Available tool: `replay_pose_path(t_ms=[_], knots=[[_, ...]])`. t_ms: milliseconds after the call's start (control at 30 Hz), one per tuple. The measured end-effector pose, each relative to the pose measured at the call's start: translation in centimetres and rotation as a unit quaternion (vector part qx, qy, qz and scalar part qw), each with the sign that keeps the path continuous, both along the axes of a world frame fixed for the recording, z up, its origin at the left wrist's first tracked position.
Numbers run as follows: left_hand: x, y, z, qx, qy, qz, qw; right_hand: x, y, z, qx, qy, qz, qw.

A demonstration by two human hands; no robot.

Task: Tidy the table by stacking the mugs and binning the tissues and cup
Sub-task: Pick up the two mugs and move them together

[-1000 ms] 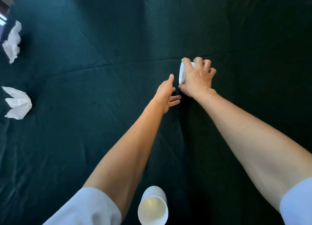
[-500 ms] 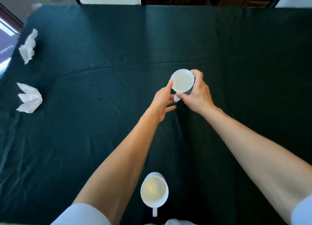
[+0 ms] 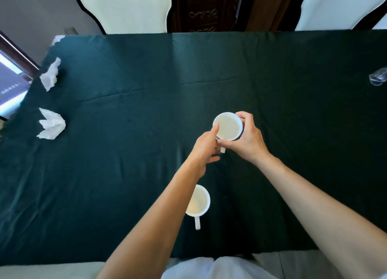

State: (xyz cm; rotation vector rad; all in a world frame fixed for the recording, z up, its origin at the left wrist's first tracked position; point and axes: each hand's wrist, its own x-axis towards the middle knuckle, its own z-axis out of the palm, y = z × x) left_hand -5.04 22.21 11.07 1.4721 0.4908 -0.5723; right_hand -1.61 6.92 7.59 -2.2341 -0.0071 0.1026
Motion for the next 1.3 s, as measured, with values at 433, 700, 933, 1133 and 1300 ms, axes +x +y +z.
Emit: replay_pose_path(t_ms=[433,700,933,1133,1300], knots=[[-11.3,-6.3,-2.9,-0.001,0.039,0.049,0.998,-9.8,-5.1,-2.5,0.01,0.045,0.005,0.999],[-16.6,-8.4,-5.9,0.015,0.071,0.1,0.992,-14.0,-6.0,-5.4,-0.02,0.086,0.052,0.995],[-18.1,-9.3,-6.3,0.026,0.074,0.113,0.99,-15.1,-6.7,-5.7,-0.026,0.096,0.065,0.993],[-18.6,-9.7,-6.4,0.043,0.066,0.127,0.989,-15.2,-6.7,-5.4,-0.04,0.118,0.089,0.988],[-18.8,-9.6,-5.9,0.059,0.063,0.116,0.989,-15.0,-6.8,-5.0,-0.063,0.13,0.105,0.984]])
